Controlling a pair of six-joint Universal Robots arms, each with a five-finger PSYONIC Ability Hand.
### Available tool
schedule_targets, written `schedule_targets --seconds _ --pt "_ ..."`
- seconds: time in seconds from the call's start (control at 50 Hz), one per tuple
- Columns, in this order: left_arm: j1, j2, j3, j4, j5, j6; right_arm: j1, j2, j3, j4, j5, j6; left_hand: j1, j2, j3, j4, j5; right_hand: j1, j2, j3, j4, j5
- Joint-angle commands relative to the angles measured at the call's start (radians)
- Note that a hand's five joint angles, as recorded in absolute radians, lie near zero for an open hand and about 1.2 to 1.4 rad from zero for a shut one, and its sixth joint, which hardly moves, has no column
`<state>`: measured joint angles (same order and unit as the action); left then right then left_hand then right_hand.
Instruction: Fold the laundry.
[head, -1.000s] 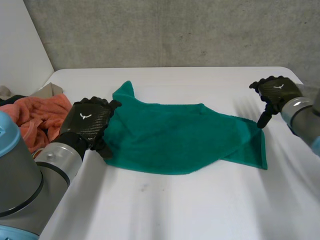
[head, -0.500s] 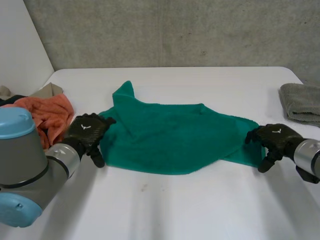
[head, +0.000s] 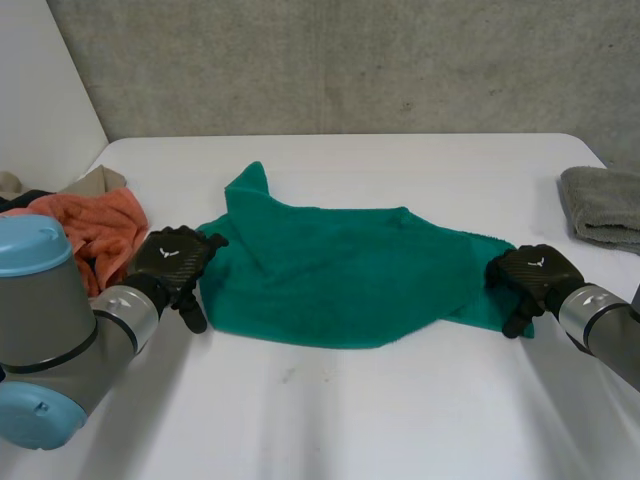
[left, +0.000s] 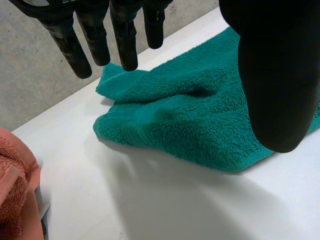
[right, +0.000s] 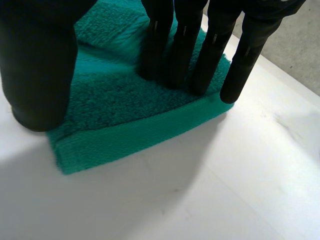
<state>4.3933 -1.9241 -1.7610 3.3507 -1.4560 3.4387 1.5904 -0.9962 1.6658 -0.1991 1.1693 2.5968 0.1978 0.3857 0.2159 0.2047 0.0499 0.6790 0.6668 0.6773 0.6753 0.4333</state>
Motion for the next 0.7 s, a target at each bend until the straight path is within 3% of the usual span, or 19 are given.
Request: schedule_targets --seconds 0.02,0.3,0.38,0.4,0.44,0.7 --pt "-0.002 0.001 0.0 -0.001 0.0 0.0 0.01 0.01 -0.021 -0.022 0.007 -0.004 -0.023 -0.211 -0.041 -0.03 -0.05 0.121 0.133 0.123 0.125 0.192" --pt "0.002 0.001 -0.006 -0.002 0.0 0.0 0.023 0.077 -0.132 -0.02 0.044 -0.017 -0.023 -0.211 -0.041 -0.03 -0.05 0.206 0.218 0.208 0.21 0.277" --pt "0.003 0.001 -0.006 -0.005 -0.001 0.0 0.025 0.08 -0.153 -0.025 0.058 -0.018 -0.023 -0.211 -0.041 -0.03 -0.05 0.431 0.444 0.433 0.435 0.503" --pt "0.006 0.001 -0.008 -0.005 -0.003 0.0 0.025 0.076 -0.161 -0.029 0.059 -0.015 -0.023 -0.211 -0.041 -0.03 -0.05 0.702 0.715 0.704 0.706 0.774" --pt "0.009 0.001 -0.009 -0.005 -0.003 0.0 0.025 0.07 -0.164 -0.034 0.059 -0.012 -0.023 -0.211 -0.041 -0.03 -0.05 0.717 0.729 0.719 0.721 0.788" --pt "0.028 -0.094 0.063 0.006 -0.004 0.042 0.023 -0.151 -0.098 0.055 0.03 0.006 -0.023 -0.211 -0.041 -0.03 -0.05 0.717 0.729 0.719 0.721 0.788"
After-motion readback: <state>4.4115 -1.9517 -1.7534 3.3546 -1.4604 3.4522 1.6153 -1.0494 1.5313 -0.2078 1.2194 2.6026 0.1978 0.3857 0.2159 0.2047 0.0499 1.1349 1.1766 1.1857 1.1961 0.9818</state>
